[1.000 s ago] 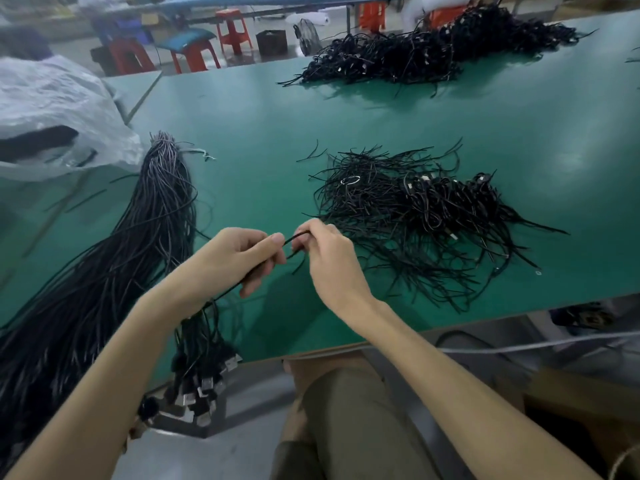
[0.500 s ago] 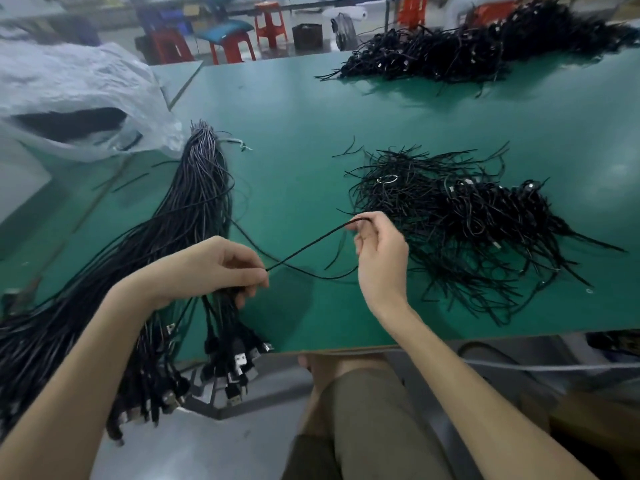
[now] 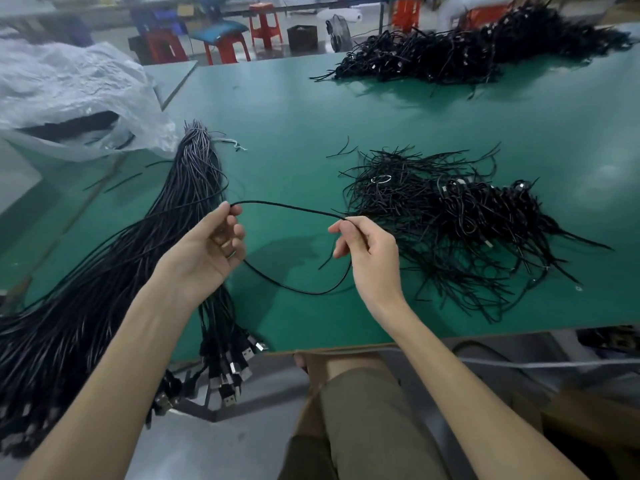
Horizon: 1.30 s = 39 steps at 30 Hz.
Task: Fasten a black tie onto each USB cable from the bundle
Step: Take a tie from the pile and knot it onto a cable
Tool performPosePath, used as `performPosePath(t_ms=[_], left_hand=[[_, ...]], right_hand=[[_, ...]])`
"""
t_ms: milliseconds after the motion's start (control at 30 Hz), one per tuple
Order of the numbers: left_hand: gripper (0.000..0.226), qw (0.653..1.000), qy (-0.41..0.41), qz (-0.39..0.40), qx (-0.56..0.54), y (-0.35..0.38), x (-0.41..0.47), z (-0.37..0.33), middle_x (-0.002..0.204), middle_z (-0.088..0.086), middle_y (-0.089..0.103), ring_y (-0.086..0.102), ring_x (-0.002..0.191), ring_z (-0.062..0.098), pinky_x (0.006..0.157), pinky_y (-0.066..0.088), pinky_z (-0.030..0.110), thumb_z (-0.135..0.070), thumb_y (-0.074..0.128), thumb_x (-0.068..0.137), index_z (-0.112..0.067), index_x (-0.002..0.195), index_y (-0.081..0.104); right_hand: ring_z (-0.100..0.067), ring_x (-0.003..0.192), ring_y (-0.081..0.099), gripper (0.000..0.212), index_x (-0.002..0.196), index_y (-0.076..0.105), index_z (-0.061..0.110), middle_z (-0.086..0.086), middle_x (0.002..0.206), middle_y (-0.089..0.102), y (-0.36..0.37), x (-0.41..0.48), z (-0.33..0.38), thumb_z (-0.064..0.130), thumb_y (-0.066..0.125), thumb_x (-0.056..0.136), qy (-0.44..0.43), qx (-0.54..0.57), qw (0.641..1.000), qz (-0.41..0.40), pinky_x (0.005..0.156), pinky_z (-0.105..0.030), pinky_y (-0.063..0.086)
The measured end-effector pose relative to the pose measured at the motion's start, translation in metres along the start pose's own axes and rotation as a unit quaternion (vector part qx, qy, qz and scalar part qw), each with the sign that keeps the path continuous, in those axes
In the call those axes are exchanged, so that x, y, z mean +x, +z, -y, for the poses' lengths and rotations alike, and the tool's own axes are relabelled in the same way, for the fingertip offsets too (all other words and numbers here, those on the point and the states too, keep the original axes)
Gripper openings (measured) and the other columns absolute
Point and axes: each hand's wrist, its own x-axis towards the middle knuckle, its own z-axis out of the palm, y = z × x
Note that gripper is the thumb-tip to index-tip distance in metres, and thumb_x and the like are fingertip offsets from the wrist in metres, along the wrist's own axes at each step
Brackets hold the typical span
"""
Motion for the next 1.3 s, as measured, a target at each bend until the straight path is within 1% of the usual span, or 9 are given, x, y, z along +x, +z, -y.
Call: performPosePath(t_ms=[167,267,433,533,767,867,1100,1233,1300], left_hand=[[0.017,0.988,0.001,-0.04,-0.149,0.006,0.005,0.008,0.085,0.0,0.067,0.069,0.077,0.012,0.074,0.058,0.023,-0.024,0.079,0.088,-0.008,0.084,0.074],[0.016,0.962,0.023,-0.034,-0.271,0.017,0.004,0.012,0.092,0.009,0.071,0.075,0.091,0.02,0.087,0.062,0.033,-0.013,0.074,0.092,-0.004,0.083,0.065],[0.023,0.914,-0.002,0.024,-0.404,0.022,0.001,0.011,0.071,-0.001,0.051,0.053,0.054,0.01,0.054,0.053,0.021,-0.007,0.057,0.101,-0.008,0.08,0.051],[0.033,0.948,-0.011,0.05,-0.314,0.024,-0.001,0.008,0.065,-0.009,0.038,0.032,0.048,0.004,0.042,0.029,0.016,-0.025,0.053,0.105,-0.017,0.075,0.044],[0.037,0.969,0.021,0.119,-0.216,0.026,-0.007,0.006,0.059,-0.01,0.029,0.017,0.045,0.008,0.039,0.022,0.025,-0.038,0.043,0.11,-0.019,0.082,0.059],[0.044,0.953,0.021,0.168,-0.251,0.027,-0.014,0.004,0.059,-0.009,0.034,0.018,0.049,0.007,0.045,0.02,0.022,-0.039,0.041,0.111,-0.019,0.076,0.059],[0.054,0.874,-0.001,0.331,-0.355,0.039,-0.035,-0.011,0.06,0.002,0.058,0.048,0.055,0.018,0.069,0.039,0.026,-0.036,0.034,0.113,-0.008,0.079,0.063],[0.054,0.895,0.002,0.395,-0.209,0.045,-0.041,-0.012,0.046,-0.009,0.033,0.026,0.038,0.01,0.045,0.025,0.026,-0.029,0.028,0.114,-0.017,0.067,0.051],[0.05,0.909,-0.005,0.417,-0.018,0.039,-0.041,-0.011,0.045,-0.01,0.032,0.025,0.036,0.008,0.041,0.025,0.021,-0.031,0.04,0.111,-0.018,0.065,0.054]], right_hand=[[-0.019,0.063,0.058,0.027,0.092,0.07,0.005,-0.006,0.065,0.061,0.0,-0.001,0.001,0.015,0.051,0.108,-0.015,0.071,0.996,0.052,0.065,-0.029,0.05],[-0.017,0.052,0.043,0.027,0.09,0.07,0.008,-0.004,0.057,0.048,0.0,-0.002,0.003,0.016,0.051,0.108,-0.004,0.075,0.993,0.093,0.052,-0.026,0.04],[-0.013,0.05,0.026,0.036,0.08,0.07,0.018,0.008,0.053,0.032,0.0,-0.003,0.006,0.035,0.053,0.107,-0.007,0.031,0.991,0.13,0.051,-0.023,0.025],[-0.013,0.049,0.027,0.047,0.067,0.062,0.016,0.006,0.051,0.033,0.0,-0.004,0.007,0.043,0.053,0.105,0.008,0.032,0.991,0.133,0.053,-0.024,0.025],[-0.013,0.054,0.033,0.056,0.057,0.044,0.012,-0.002,0.055,0.038,0.001,-0.003,0.006,0.039,0.054,0.105,0.018,0.021,0.989,0.144,0.059,-0.027,0.03],[-0.012,0.052,0.033,0.056,0.057,0.042,0.013,0.002,0.053,0.037,0.001,-0.003,0.005,0.037,0.056,0.105,0.02,0.011,0.989,0.144,0.059,-0.026,0.03],[-0.016,0.053,0.026,0.059,0.058,0.034,0.007,-0.004,0.054,0.031,0.003,-0.002,0.006,0.034,0.057,0.105,0.018,-0.004,0.987,0.158,0.058,-0.033,0.025],[-0.019,0.055,0.019,0.062,0.061,0.026,0.004,-0.009,0.058,0.022,0.004,-0.003,0.007,0.036,0.058,0.104,0.018,0.002,0.985,0.17,0.055,-0.036,0.017],[-0.019,0.054,0.015,0.061,0.062,0.023,0.005,-0.009,0.059,0.018,0.002,-0.002,0.006,0.032,0.058,0.105,0.024,0.027,0.987,0.155,0.053,-0.034,0.015]])
